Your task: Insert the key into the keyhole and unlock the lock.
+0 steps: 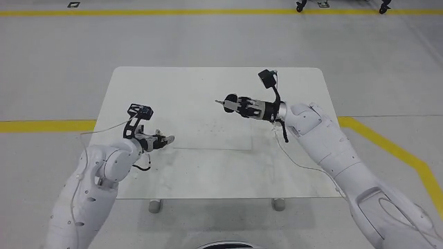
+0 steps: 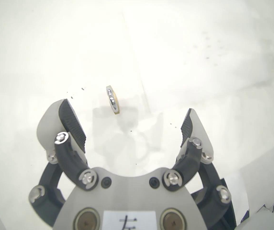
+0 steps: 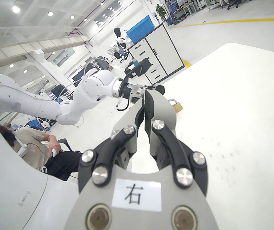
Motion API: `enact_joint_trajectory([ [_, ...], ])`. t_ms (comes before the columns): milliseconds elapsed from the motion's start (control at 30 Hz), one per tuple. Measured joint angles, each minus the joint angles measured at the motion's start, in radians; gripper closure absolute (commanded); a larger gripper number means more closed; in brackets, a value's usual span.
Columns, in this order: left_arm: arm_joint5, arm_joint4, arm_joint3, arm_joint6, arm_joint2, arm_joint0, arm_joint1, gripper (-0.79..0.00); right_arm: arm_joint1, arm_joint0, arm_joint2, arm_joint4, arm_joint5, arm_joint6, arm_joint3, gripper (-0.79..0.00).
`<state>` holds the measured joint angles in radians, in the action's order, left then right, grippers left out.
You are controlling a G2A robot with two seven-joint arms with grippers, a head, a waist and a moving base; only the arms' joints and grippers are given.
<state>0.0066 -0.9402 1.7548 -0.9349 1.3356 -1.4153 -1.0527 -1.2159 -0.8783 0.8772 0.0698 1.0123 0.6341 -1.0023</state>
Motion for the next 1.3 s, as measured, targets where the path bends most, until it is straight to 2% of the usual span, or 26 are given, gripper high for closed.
enact_joint_trajectory([
  [33, 0.012, -0.002, -0.025, -0.005, -0.017, 0.022, -0.003, -0.539, 0.0, 0.0, 0.0, 0.0, 0.0, 0.0, 0.0, 0.0],
  [67, 0.019, -0.005, -0.04, -0.009, -0.027, 0.035, -0.005, -0.44, 0.0, 0.0, 0.0, 0.0, 0.0, 0.0, 0.0, 0.0],
  [100, 0.025, -0.008, -0.051, -0.012, -0.037, 0.046, -0.007, -0.4, 0.0, 0.0, 0.0, 0.0, 0.0, 0.0, 0.0, 0.0],
  [200, 0.035, -0.01, -0.075, -0.023, -0.062, 0.068, -0.012, -0.357, 0.0, 0.0, 0.0, 0.0, 0.0, 0.0, 0.0, 0.0],
  [333, 0.045, -0.009, -0.089, -0.037, -0.078, 0.084, -0.016, -0.222, 0.0, 0.0, 0.0, 0.0, 0.0, 0.0, 0.0, 0.0],
  [367, 0.049, -0.012, -0.091, -0.039, -0.08, 0.086, -0.016, -0.169, 0.0, 0.0, 0.0, 0.0, 0.0, 0.0, 0.0, 0.0],
  [400, 0.053, -0.016, -0.091, -0.04, -0.082, 0.087, -0.017, -0.058, 0.0, 0.0, 0.0, 0.0, 0.0, 0.0, 0.0, 0.0],
  [433, 0.058, -0.019, -0.091, -0.042, -0.085, 0.088, -0.017, 0.0, 0.0, 0.0, 0.0, 0.0, 0.0, 0.0, 0.0, 0.0],
  [767, 0.114, -0.085, -0.106, -0.046, -0.112, 0.101, -0.023, 0.0, 0.0, 0.0, 0.0, 0.0, 0.0, 0.0, 0.0, 0.0],
  [1000, 0.111, -0.098, -0.085, -0.024, -0.106, 0.094, -0.025, 0.0, 0.0, 0.0, 0.0, 0.0, 0.0, 0.0, 0.0, 0.0],
  [1200, 0.096, -0.041, -0.073, 0.054, -0.068, 0.081, -0.026, 0.0, 0.0, 0.0, 0.0, 0.0, 0.0, 0.0, 0.0, 0.0],
  [1300, 0.045, 0.003, -0.065, 0.124, -0.045, 0.07, -0.026, 0.0, 0.0, 0.0, 0.0, 0.0, 0.0, 0.0, 0.0, 0.0],
])
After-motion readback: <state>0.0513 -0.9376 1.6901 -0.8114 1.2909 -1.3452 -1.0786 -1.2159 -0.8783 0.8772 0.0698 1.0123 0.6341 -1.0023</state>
